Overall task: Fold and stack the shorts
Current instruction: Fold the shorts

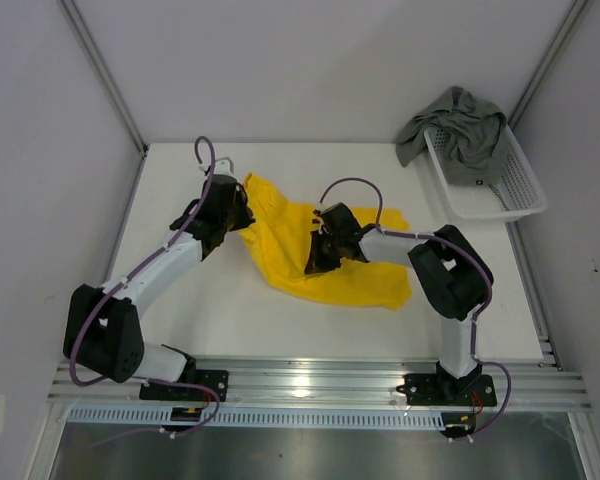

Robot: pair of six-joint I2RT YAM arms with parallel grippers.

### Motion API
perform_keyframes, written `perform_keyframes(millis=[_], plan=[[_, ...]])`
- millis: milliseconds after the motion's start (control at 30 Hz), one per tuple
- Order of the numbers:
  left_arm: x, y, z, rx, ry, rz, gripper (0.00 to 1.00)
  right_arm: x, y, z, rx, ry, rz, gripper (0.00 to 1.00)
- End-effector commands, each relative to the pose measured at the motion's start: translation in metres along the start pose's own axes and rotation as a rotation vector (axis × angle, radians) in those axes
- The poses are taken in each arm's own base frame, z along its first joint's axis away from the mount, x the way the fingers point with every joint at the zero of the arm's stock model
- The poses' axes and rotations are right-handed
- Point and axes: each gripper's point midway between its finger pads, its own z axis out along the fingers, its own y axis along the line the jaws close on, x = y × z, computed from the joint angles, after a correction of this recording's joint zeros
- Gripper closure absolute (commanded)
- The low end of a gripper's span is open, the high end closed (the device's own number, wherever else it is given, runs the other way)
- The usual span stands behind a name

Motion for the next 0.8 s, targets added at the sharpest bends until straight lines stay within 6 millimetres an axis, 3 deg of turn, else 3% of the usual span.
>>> perform_keyframes(millis=[0,167,233,367,567,767], plan=[[-0.036,-0.016,-0.035,0.081,-0.087,0.051,0.99,0.011,0.013,0.027,0.03,0.002,-0.005,1.0],[-0.032,-0.018,-0.059,0.114,-0.111,0.099,0.99,0.001,0.052,0.049,-0.033,0.0,-0.011,1.0],[-0.041,-0.024,-0.075,0.139,-0.164,0.106,0.99,0.004,0.062,0.057,-0.065,0.025,0.004,1.0],[-0.036,-0.044,-0.086,0.197,-0.171,0.146,0.98,-0.003,0.083,0.061,-0.148,0.046,0.036,1.0],[-0.026,-0.044,-0.08,0.131,-0.144,0.199,0.98,-0.022,0.096,0.044,-0.247,0.047,0.096,1.0],[-0.027,-0.043,-0.076,0.049,-0.121,0.235,0.98,-0.049,0.108,0.011,-0.279,0.001,0.085,1.0]])
